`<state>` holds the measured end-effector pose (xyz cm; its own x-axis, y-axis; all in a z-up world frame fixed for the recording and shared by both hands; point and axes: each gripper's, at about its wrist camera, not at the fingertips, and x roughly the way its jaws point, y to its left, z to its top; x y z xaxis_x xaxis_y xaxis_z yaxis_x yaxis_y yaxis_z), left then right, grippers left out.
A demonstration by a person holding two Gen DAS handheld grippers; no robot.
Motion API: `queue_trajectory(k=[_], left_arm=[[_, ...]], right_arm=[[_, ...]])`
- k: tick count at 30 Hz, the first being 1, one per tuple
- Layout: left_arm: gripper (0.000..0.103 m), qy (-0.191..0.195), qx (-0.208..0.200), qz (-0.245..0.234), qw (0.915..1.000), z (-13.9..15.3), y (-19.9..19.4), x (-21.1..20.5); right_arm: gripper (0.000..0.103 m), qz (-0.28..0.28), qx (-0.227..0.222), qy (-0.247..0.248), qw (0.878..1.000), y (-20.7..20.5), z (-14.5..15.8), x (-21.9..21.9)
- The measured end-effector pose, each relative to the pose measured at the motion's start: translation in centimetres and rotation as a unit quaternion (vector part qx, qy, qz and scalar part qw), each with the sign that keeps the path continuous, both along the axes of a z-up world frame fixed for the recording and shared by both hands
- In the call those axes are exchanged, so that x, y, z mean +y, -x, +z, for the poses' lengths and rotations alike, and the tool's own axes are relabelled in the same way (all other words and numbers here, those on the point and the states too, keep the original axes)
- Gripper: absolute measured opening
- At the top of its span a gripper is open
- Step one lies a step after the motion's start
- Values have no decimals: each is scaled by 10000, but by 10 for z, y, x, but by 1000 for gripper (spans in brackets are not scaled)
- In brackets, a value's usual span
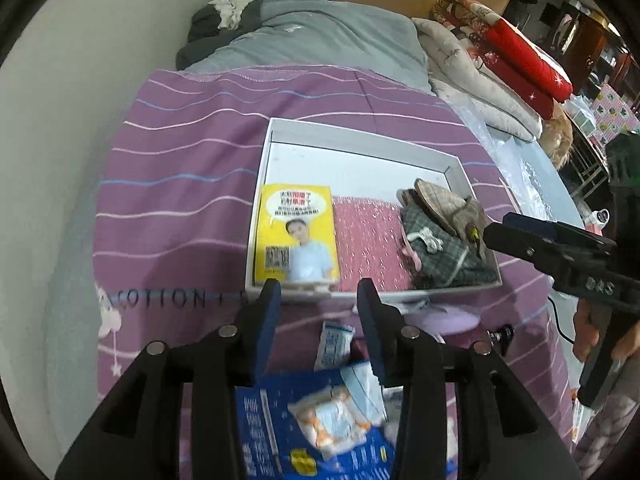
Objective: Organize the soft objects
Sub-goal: 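Move left tool to clear bag with beige puff while right tool reaches blue eye-mask packet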
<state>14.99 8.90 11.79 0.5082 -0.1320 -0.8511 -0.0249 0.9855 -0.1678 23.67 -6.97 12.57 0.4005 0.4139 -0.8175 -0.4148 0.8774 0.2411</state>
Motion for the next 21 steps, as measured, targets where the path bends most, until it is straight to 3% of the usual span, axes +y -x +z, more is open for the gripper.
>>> queue_trajectory(k=[4, 10, 13, 18, 21], left_arm=[[41, 59, -7, 5, 10000, 16, 7, -6], [41, 94, -213, 13, 9997, 56, -6, -20], [49, 175, -293, 119, 9993, 66, -20, -28], [51, 584, -206, 286, 9977, 51, -23, -31], [51, 584, -200, 295, 9977, 36, -12, -31]], right_arm=[[66, -168, -161, -96, 9997, 21, 21, 4], [66, -1268, -249, -64, 9916, 17, 70, 6], [66, -1545, -190, -332, 9873, 10, 90, 11], [66, -1946, 218, -1044, 9751, 15, 81, 6], [66, -2078, 198, -1126, 9715, 28, 66, 2]])
